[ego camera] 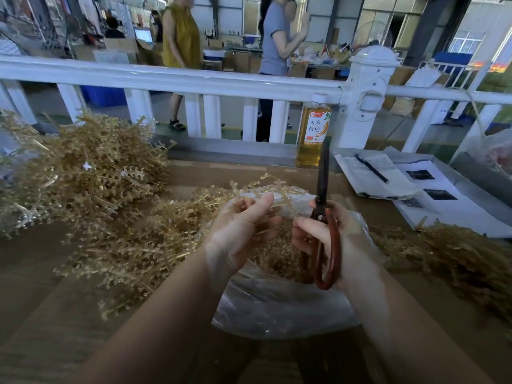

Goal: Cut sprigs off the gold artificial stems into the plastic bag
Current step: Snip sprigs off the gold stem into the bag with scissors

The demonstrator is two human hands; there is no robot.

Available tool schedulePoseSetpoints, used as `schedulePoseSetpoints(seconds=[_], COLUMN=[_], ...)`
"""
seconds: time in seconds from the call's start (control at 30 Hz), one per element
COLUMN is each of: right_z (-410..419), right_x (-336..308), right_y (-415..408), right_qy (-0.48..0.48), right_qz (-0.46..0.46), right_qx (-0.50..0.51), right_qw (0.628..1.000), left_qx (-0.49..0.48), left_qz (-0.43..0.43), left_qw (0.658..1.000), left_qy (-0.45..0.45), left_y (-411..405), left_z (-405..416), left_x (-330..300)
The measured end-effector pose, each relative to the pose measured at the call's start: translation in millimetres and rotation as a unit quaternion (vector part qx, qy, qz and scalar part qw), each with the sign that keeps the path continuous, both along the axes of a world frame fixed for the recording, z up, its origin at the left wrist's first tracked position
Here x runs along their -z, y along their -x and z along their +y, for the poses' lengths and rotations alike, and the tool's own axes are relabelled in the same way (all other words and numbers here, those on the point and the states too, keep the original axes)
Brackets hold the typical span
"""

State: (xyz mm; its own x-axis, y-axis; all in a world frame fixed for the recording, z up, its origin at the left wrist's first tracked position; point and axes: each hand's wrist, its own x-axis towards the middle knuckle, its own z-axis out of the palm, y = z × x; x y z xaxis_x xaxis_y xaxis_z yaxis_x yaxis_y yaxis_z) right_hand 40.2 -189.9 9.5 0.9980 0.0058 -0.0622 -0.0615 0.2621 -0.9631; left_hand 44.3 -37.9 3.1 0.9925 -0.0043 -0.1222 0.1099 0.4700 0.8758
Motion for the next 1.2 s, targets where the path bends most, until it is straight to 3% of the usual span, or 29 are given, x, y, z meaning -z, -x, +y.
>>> schedulePoseSetpoints(seconds=[0.17, 0.3, 0.63, 1.2], right_z=[-1.4, -0.4, 3.4, 1.7], right_x=[4.4, 3.1, 0.7, 12.1], right_y=[1.0, 6.9, 14.4, 12.0], right_qy=[0.002, 0.028, 0.055, 0.160], right_qz=[-0.032, -0.055, -0.091, -0.161], right_qx=[0.030, 0.018, 0.004, -0.021], right_qw=[0.999, 0.998, 0.994, 0.974], left_qx=[-0.016, -0.019, 0.009, 0.026], left_qz=[-0.019, 0.021, 0.037, 0.078], left_qw=[0.999, 0.996, 0.999, 0.997], left_qy=[0.027, 0.087, 0.017, 0.004], left_y=[4.8, 4.5, 10.2, 7.2], left_z=[-1.3, -2.0, -6.8, -16.3], left_x=[0.5, 0.1, -1.1, 8.9])
